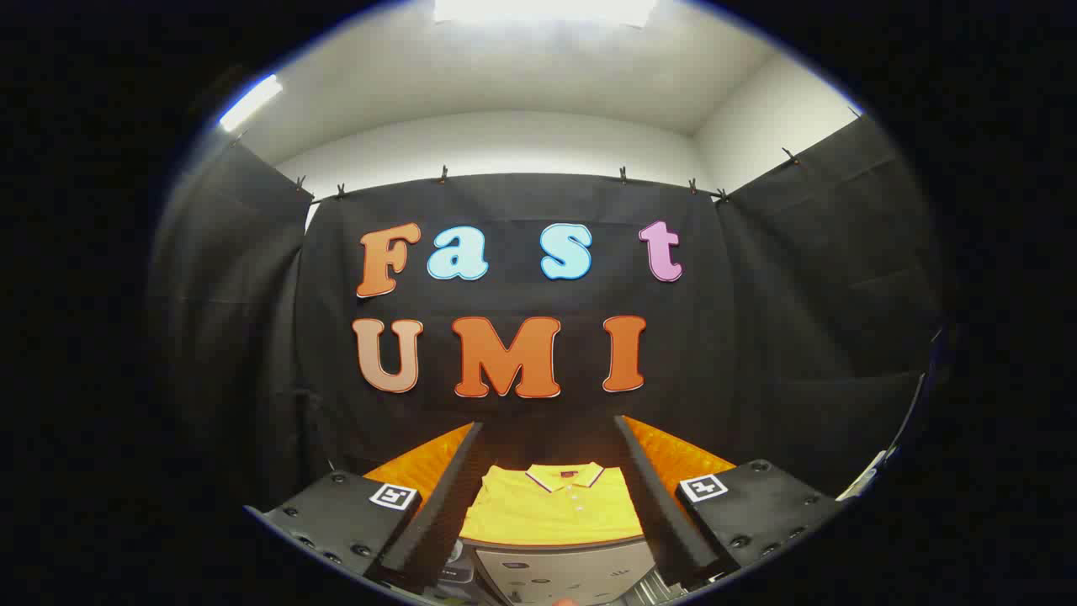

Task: Put the clothes into the washing machine and then close the washing machine lid.

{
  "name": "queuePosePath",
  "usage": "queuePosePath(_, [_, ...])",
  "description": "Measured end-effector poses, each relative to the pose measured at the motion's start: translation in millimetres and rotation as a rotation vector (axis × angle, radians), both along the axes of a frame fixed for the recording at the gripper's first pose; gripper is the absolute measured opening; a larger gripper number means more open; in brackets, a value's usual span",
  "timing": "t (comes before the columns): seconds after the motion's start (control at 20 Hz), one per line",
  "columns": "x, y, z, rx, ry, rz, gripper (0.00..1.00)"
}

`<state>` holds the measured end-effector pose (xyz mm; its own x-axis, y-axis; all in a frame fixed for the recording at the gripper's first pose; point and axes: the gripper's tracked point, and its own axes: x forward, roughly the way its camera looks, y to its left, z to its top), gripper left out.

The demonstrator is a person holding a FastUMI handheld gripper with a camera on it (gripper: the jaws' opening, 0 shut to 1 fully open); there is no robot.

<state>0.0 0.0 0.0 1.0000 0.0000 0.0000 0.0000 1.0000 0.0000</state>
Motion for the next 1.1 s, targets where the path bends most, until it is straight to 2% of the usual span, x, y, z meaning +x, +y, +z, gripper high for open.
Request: queuePosePath(1.1, [14,2,-2,-0.012,0.027,-0.016,0.98])
